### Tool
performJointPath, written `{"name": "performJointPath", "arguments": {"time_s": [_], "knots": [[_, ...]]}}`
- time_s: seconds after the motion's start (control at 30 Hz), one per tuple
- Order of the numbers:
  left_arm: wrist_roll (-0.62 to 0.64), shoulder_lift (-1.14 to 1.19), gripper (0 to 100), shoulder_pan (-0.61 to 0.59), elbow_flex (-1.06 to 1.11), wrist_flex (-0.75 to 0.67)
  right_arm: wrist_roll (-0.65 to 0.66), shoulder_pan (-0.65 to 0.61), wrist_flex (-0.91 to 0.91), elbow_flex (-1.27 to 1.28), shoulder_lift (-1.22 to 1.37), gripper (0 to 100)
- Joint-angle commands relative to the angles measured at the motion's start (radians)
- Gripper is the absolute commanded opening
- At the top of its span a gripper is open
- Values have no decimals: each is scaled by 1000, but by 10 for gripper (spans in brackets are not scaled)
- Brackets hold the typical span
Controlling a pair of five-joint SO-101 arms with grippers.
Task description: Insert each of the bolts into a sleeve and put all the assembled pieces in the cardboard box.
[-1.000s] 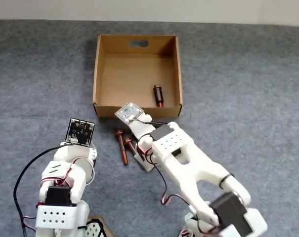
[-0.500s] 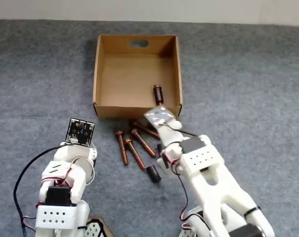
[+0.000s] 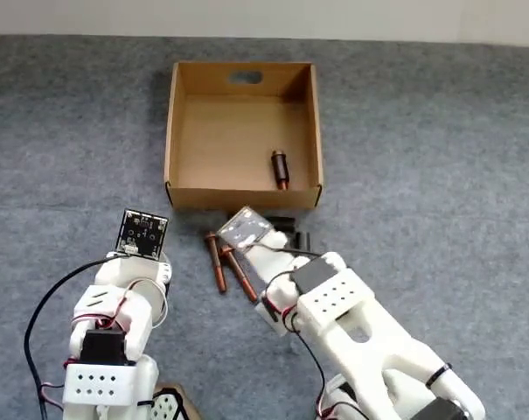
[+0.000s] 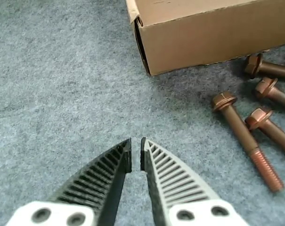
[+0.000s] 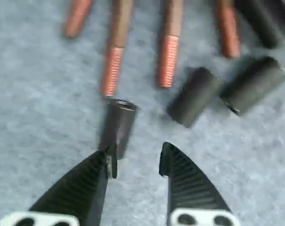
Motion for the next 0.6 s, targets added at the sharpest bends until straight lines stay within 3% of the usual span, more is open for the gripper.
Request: {"name": "performJointPath", "arguments": {"time_s": [0.0,0.43,0.57], "knots": [[-8,-7,59,-10,-4,-15,-5,-28,-31,-42,-13,149],[-8,-7,59,-10,-4,-15,-3,-25,-209,-10,236,146],[-8,-7,59,-10,-4,-15,-3,-25,-203,-8,237,60]]}}
